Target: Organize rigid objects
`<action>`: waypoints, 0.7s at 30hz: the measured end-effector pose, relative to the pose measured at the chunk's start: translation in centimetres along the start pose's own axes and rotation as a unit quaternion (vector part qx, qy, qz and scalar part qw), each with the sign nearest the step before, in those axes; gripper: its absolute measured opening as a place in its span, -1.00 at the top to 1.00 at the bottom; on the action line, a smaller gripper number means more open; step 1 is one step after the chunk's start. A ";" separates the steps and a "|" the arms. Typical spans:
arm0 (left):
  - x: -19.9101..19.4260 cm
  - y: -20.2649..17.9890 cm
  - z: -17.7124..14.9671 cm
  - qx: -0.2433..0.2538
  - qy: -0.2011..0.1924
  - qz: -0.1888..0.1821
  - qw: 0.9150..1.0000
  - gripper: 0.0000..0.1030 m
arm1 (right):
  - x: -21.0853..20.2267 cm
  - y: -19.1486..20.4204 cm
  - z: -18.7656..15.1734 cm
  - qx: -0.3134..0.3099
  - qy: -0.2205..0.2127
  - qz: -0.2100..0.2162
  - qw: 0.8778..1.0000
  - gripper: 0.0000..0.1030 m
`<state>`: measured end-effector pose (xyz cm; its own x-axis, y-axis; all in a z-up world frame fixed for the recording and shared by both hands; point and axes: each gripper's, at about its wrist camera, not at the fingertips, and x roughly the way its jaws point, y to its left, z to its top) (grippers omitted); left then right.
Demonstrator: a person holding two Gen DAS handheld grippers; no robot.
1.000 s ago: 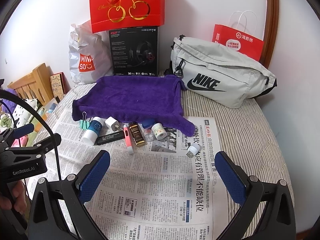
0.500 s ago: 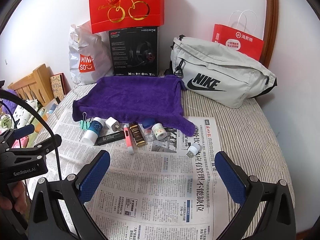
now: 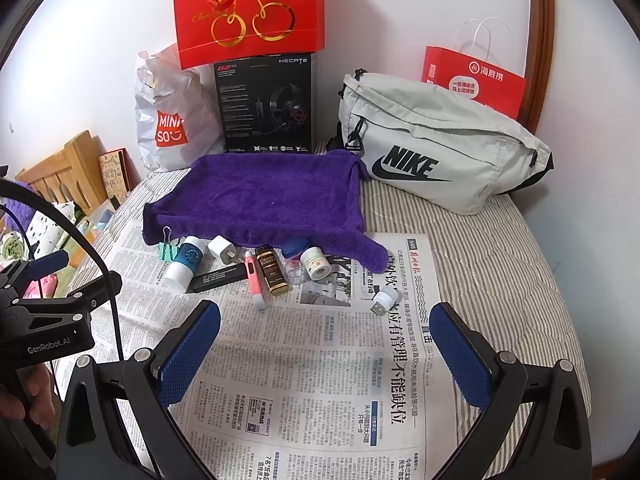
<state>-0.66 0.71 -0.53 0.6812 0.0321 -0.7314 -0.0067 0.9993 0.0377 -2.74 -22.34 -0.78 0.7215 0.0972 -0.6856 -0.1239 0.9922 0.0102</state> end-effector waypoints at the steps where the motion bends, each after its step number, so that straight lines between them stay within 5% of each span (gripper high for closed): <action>1: 0.1 0.1 0.0 -0.001 0.001 0.001 1.000 -1.00 | 0.0 0.0 0.1 -0.001 0.000 0.001 1.000 -0.99; 10: 2.9 1.9 -0.1 -0.003 0.017 0.016 1.000 -1.00 | 2.0 -0.9 0.2 0.005 0.012 0.013 1.000 -0.99; 21: 11.5 5.7 1.1 -0.019 0.061 0.012 0.998 -1.00 | 5.7 -2.3 -0.2 0.013 0.038 0.019 0.999 -0.99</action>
<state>7.94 6.75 -7.96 0.5869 0.0570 -0.8077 -0.0512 0.9981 0.0332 1.57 -24.12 -4.85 0.6624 0.1304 -0.7377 -0.1329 0.9896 0.0556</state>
